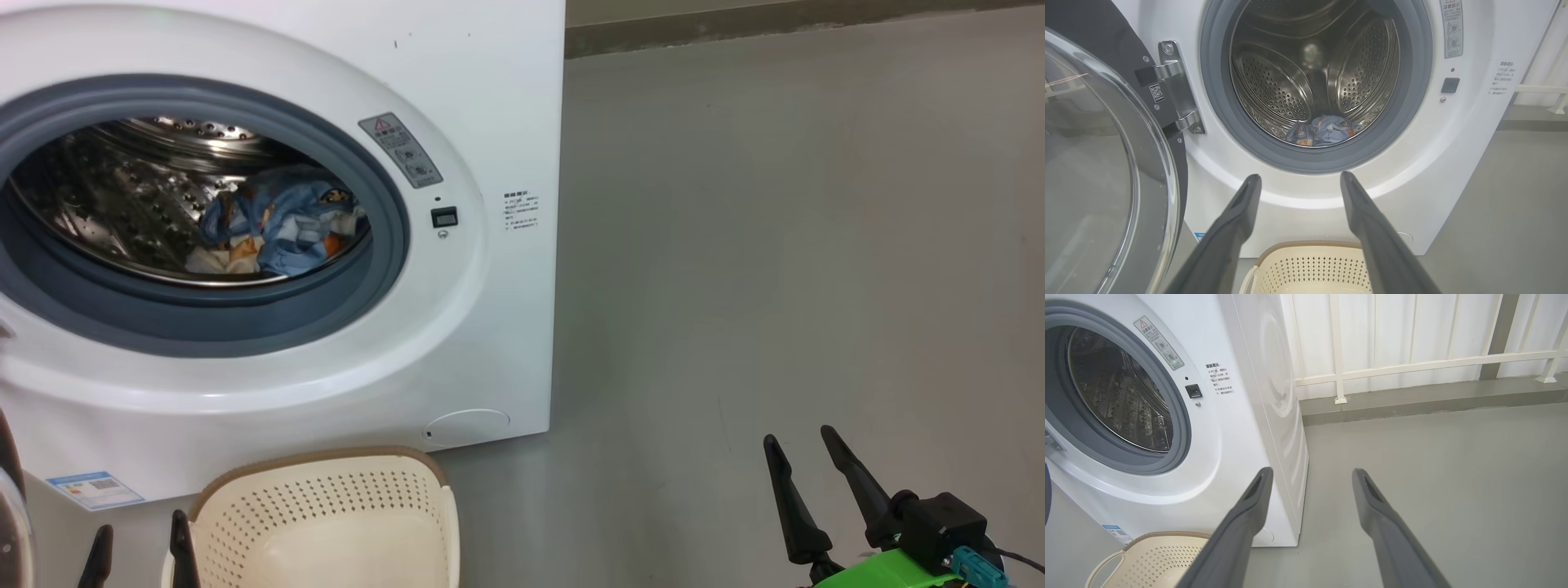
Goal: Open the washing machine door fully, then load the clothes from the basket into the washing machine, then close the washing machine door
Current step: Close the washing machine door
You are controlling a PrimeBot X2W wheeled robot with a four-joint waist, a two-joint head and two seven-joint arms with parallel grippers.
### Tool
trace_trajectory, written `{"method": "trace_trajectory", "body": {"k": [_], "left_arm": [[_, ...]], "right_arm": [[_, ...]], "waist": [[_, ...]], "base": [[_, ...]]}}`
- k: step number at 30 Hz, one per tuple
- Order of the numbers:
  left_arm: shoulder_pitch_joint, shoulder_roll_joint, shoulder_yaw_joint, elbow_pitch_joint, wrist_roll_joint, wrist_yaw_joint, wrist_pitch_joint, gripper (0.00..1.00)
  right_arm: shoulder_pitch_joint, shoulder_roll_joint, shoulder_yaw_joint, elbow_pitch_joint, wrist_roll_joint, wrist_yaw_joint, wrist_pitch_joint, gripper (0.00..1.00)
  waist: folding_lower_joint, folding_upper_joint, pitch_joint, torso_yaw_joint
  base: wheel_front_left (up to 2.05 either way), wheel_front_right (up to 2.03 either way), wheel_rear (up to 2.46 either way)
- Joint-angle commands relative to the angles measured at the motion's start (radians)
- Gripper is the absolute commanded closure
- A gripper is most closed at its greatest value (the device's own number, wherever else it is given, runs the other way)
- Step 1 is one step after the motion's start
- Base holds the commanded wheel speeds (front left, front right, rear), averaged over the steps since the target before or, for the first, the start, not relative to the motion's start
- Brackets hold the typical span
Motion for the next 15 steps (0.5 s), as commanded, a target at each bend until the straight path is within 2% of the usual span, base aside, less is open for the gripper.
{"method": "trace_trajectory", "body": {"k": [1, 6, 15], "left_arm": [[-0.048, 0.005, 0.03, -0.015, 0.0, 0.001, -0.006, 0.0], [-0.053, 0.005, 0.026, -0.007, 0.001, 0.002, -0.006, 0.0], [-0.059, 0.005, 0.024, -0.004, -0.002, -0.004, -0.006, 0.0]], "right_arm": [[-0.02, -0.004, 0.024, -0.021, 0.001, 0.002, -0.008, 0.0], [-0.02, -0.002, 0.023, -0.021, 0.001, 0.002, -0.008, 0.0], [-0.021, -0.003, 0.02, -0.016, 0.003, 0.002, -0.008, 0.0]], "waist": [[0.0, 0.0, 0.0, 0.001], [0.0, 0.0, 0.001, 0.002], [0.0, 0.0, 0.0, 0.005]], "base": [[-0.9, 0.9, 0.0], [-1.3, 1.3, 0.0], [-1.8, 1.8, 0.0]]}}
